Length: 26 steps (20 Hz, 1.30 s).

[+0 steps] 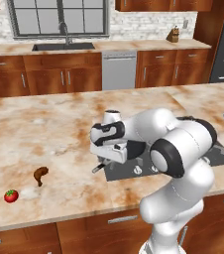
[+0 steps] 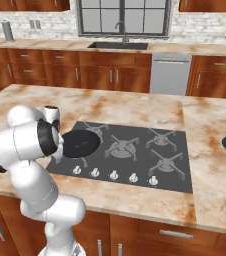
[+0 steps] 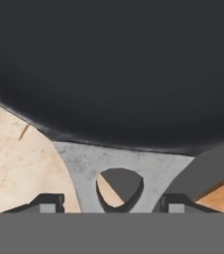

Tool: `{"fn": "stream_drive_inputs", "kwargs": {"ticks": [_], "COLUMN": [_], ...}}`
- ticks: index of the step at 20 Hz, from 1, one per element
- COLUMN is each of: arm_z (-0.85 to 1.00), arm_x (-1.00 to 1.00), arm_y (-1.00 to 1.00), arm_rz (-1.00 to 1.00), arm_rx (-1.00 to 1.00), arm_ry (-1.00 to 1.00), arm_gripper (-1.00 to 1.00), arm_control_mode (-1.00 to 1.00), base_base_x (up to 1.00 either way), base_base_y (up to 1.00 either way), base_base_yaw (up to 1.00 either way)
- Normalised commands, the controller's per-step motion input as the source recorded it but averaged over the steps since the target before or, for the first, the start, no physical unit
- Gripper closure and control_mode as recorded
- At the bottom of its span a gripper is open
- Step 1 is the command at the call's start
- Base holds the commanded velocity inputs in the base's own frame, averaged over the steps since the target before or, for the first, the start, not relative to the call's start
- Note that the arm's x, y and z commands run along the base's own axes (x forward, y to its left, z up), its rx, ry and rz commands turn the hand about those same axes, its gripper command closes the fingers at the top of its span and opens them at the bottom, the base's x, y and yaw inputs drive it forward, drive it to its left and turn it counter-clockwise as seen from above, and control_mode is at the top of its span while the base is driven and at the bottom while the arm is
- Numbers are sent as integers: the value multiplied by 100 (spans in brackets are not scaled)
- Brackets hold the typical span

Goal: Place both pans onto different burners. Then place the tomato and the chicken drumstick on different pans.

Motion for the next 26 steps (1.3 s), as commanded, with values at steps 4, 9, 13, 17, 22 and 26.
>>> {"fn": "stream_drive_inputs", "kwargs": {"ticks": [4, 9, 13, 17, 22, 26], "arm_z": [44, 57, 43, 32, 28, -4], "arm_x": [0, -12, -27, -44, -37, -36], "arm_y": [0, 1, 36, 49, 47, 34], "arm_rz": [0, 2, 7, 6, 9, 15], "arm_rx": [0, 0, 0, 0, 0, 0], "arm_ry": [0, -1, -2, 0, 0, -3], "arm_gripper": [-100, -100, -100, -100, -100, -100], "arm_control_mode": [-100, -100, -100, -100, -100, -100], "base_base_x": [0, 0, 0, 0, 0, 0], "base_base_y": [0, 0, 0, 0, 0, 0], "base_base_yaw": [0, 0, 0, 0, 0, 0]}}
